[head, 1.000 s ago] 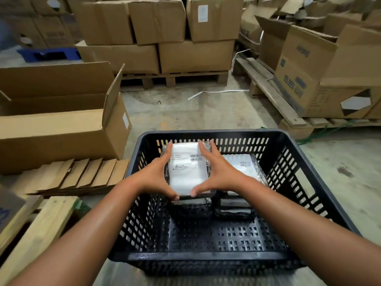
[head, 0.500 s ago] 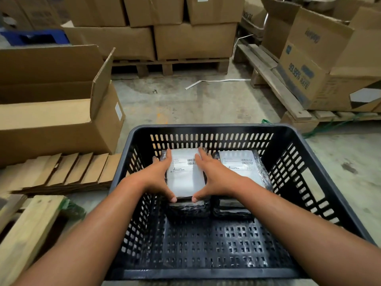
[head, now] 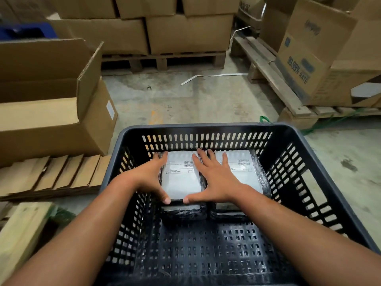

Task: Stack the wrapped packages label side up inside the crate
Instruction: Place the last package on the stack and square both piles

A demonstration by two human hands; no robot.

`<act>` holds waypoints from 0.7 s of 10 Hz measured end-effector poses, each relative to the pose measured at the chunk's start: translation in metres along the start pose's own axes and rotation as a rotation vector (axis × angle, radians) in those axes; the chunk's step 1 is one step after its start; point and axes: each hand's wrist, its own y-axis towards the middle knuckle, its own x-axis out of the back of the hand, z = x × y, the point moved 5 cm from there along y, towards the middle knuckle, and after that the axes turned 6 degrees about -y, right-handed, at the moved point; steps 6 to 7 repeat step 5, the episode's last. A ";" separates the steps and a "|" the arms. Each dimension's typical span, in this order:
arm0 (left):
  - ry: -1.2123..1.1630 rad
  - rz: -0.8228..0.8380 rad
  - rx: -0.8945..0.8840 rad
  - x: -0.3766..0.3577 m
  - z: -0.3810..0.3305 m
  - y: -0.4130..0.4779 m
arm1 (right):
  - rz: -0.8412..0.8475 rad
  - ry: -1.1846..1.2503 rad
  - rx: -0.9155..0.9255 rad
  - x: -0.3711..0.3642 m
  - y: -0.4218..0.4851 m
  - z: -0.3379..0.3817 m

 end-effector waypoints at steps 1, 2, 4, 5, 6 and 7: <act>-0.007 0.003 -0.017 0.001 -0.002 -0.002 | -0.001 0.000 0.001 0.001 -0.001 0.001; -0.027 -0.025 -0.032 0.001 -0.005 -0.009 | 0.005 0.026 -0.001 0.003 -0.003 0.003; -0.052 -0.112 -0.040 -0.006 -0.011 -0.029 | 0.019 0.082 -0.011 0.012 -0.011 0.007; -0.076 -0.109 0.020 -0.011 -0.022 -0.042 | 0.025 0.168 -0.042 0.041 -0.015 0.009; -0.076 -0.109 0.020 -0.011 -0.022 -0.042 | 0.025 0.168 -0.042 0.041 -0.015 0.009; -0.076 -0.109 0.020 -0.011 -0.022 -0.042 | 0.025 0.168 -0.042 0.041 -0.015 0.009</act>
